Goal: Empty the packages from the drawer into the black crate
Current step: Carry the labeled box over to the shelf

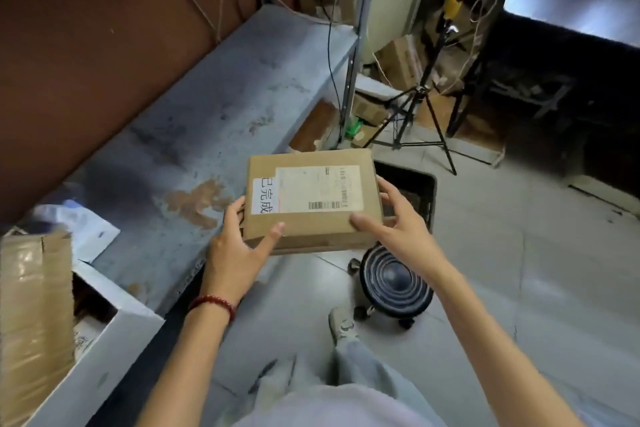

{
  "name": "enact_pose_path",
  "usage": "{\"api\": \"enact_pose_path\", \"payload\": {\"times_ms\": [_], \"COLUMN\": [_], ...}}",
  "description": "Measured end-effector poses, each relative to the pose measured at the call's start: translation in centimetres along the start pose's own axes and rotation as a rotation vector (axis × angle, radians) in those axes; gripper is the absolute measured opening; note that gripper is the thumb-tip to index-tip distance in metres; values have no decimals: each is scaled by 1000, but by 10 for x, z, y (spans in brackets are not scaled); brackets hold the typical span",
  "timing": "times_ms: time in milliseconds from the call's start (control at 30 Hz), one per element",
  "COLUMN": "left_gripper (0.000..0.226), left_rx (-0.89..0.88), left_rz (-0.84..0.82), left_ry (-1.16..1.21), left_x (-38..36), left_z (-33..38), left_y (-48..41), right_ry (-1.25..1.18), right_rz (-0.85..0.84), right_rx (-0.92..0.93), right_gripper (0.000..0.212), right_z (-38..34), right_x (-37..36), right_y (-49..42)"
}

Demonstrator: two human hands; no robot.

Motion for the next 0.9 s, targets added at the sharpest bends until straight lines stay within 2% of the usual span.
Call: {"api": "enact_pose_path", "payload": {"times_ms": [133,367,600,900], "left_gripper": [73,88,82,74], "left_rx": [59,124,100,164], "left_rz": [93,256,290,324], "left_ry": [54,95,120,219], "left_x": [3,24,61,69], "left_z": [10,2,-13,-26], "left_y": [-16,-44,-88,-116], "right_ry": [26,75,95,140], "right_rz": [-147,-270,-332,-408], "right_rx": [20,57,92,105], "right_gripper": [73,73,74,75], "right_z": [-22,-53,-68,-87], "right_x": [19,3,-25,-37], "right_y": [-52,-131,-181,-227]}}
Point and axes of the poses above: each hand's wrist, its own y-axis away from the middle knuckle, its own x-axis out of the back of the hand, z = x × y, the point moved 9 cm from there along -y, towards the middle knuckle, and after that the axes turned 9 degrees about -z, right-handed, at the moved point
